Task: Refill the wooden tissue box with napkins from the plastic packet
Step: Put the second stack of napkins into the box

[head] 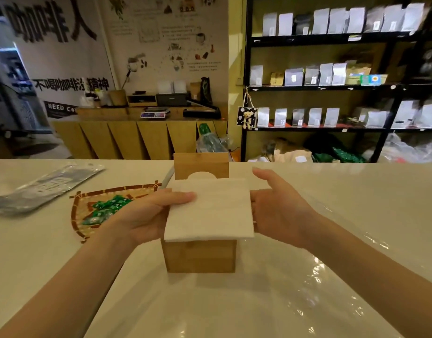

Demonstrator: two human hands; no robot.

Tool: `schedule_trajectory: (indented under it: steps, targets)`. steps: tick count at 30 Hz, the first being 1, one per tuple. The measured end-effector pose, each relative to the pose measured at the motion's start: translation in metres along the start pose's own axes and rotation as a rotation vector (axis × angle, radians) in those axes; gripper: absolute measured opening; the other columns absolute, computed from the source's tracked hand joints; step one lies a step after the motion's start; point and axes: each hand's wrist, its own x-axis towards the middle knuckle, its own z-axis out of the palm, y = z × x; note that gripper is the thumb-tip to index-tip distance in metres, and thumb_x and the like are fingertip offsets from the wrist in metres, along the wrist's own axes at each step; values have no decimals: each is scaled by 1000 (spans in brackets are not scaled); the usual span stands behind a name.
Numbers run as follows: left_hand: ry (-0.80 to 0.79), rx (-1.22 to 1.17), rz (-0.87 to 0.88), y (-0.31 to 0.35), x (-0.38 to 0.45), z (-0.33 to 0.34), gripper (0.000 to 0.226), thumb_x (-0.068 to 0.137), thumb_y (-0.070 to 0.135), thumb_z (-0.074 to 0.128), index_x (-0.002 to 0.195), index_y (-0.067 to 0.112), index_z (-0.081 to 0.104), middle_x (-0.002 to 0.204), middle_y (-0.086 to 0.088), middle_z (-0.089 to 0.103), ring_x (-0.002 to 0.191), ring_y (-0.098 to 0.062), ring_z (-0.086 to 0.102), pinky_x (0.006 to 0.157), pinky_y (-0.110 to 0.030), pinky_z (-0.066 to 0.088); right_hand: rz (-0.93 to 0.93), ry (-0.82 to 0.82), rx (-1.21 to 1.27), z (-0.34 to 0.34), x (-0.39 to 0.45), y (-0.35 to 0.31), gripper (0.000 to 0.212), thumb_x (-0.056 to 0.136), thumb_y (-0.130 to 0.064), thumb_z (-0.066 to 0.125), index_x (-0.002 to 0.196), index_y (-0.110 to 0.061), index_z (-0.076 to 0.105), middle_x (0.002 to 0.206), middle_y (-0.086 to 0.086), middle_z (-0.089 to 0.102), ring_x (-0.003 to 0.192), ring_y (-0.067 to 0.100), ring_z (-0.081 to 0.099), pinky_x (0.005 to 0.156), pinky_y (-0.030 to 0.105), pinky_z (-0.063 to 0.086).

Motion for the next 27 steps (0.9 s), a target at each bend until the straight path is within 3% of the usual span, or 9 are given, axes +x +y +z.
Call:
schedule_trajectory:
  steps: [3, 5, 8, 11, 15, 19, 22, 24, 27]
  targets:
    - [75, -11, -18, 3, 5, -3, 54, 57, 16, 78, 108, 9, 60, 96, -15, 74, 85, -28, 72, 67, -41, 60, -138, 60, -187, -1, 14, -1, 29, 78, -37, 57, 98, -17, 64, 93, 1, 71, 91, 15, 66, 79, 29, 49]
    - [144, -9, -8, 8, 8, -4, 42, 64, 18, 64, 105, 11, 59, 90, -13, 75, 85, -27, 71, 67, -41, 58, -199, 111, -306, -4, 23, -4, 14, 82, -26, 60, 91, -17, 67, 99, 1, 71, 96, 15, 66, 85, 27, 50]
    - [232, 83, 37, 14, 11, -9, 35, 71, 22, 61, 105, 12, 58, 93, -11, 71, 92, -25, 67, 71, -38, 57, -237, 191, -459, -8, 33, -9, 6, 80, -24, 66, 78, -20, 69, 92, -6, 67, 97, 15, 63, 92, 29, 47]
    - [357, 292, 90, 17, 11, -11, 18, 85, 21, 55, 100, 13, 62, 91, -5, 74, 86, -19, 71, 70, -35, 58, -231, 216, -502, -10, 43, -10, 8, 75, -25, 70, 82, -20, 69, 96, -1, 68, 99, 17, 62, 97, 35, 47]
    - [489, 504, 147, 17, 10, -13, 13, 85, 16, 57, 95, 15, 65, 80, 3, 75, 71, -9, 72, 59, -23, 59, -206, 225, -532, -10, 51, -9, 6, 78, -24, 69, 72, -23, 66, 86, -7, 65, 87, 7, 58, 91, 29, 43]
    - [573, 629, 181, 17, 15, -13, 9, 84, 16, 59, 85, 19, 67, 75, 10, 68, 58, 2, 68, 49, -10, 52, -193, 266, -567, -11, 56, -6, 10, 75, -24, 72, 74, -17, 66, 86, -10, 63, 86, 4, 56, 71, 16, 39]
    - [568, 707, 140, 15, 19, -15, 13, 82, 18, 62, 93, 19, 67, 79, 14, 65, 71, -6, 66, 57, -13, 50, -188, 322, -573, -15, 60, 1, 12, 71, -24, 76, 72, -17, 67, 89, -3, 66, 90, 11, 58, 76, 21, 41]
    - [544, 795, 95, 14, 20, -17, 23, 78, 18, 67, 101, 18, 66, 84, 13, 62, 80, -5, 60, 67, -16, 46, -198, 326, -578, -17, 61, 4, 12, 70, -23, 77, 68, -19, 66, 81, -4, 66, 83, 10, 59, 71, 19, 42]
    - [566, 835, 76, 13, 23, -19, 22, 75, 18, 70, 97, 20, 68, 81, 14, 60, 78, -1, 54, 81, -23, 41, -181, 300, -597, -20, 64, 6, 18, 70, -27, 77, 81, -13, 72, 86, -1, 69, 84, 11, 62, 71, 20, 41]
